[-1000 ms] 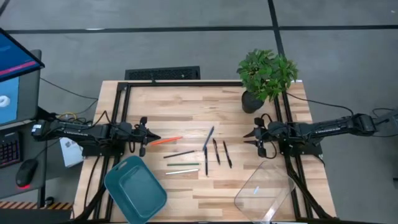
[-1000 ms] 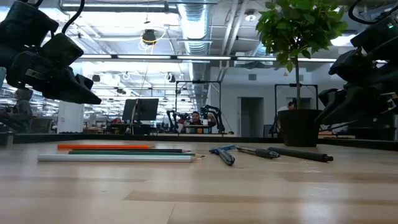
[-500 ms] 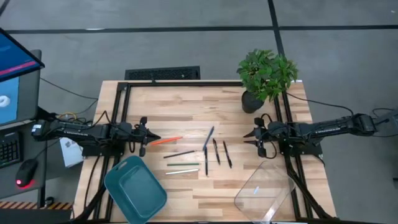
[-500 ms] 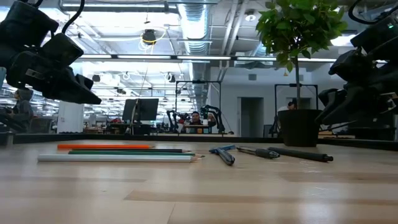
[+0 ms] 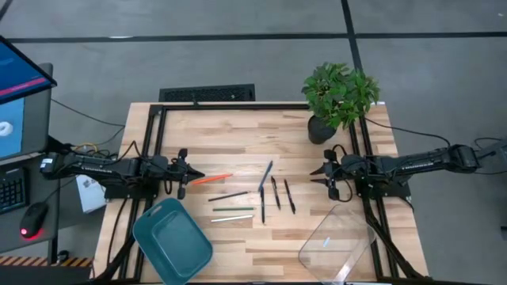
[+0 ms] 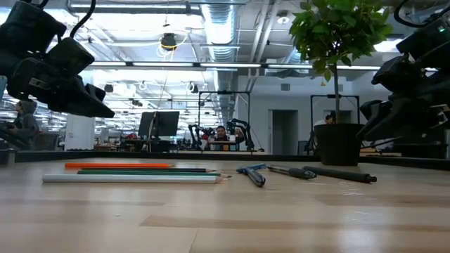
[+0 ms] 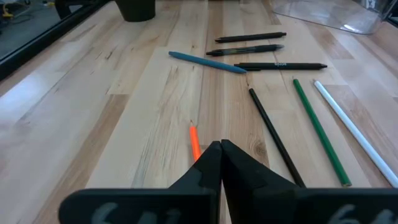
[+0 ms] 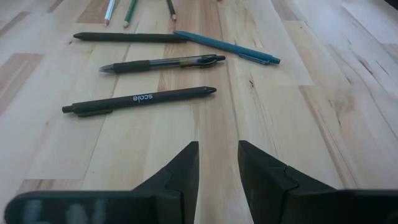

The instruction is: Sort pens & pencils

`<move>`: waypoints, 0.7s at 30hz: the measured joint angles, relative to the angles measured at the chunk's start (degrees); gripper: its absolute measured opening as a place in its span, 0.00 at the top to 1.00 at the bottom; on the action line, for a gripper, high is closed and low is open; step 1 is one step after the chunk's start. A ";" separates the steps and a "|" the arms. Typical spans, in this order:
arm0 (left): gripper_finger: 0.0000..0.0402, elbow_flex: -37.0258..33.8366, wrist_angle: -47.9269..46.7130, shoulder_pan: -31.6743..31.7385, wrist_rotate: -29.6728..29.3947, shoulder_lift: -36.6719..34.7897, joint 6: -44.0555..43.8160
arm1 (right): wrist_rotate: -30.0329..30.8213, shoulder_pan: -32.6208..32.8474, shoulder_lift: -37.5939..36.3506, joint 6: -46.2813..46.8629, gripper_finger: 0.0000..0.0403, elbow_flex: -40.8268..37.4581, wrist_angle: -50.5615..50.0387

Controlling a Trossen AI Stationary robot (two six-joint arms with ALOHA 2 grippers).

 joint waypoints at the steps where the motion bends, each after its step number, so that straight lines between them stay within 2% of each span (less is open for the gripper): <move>1: 1.00 -0.01 0.03 -0.02 0.00 0.01 0.01 | 0.00 0.00 -0.01 -0.01 0.67 0.01 0.00; 21: 1.00 -0.01 0.11 0.00 0.01 0.01 -2.22 | 0.00 0.00 -0.01 -0.07 0.67 0.00 -0.01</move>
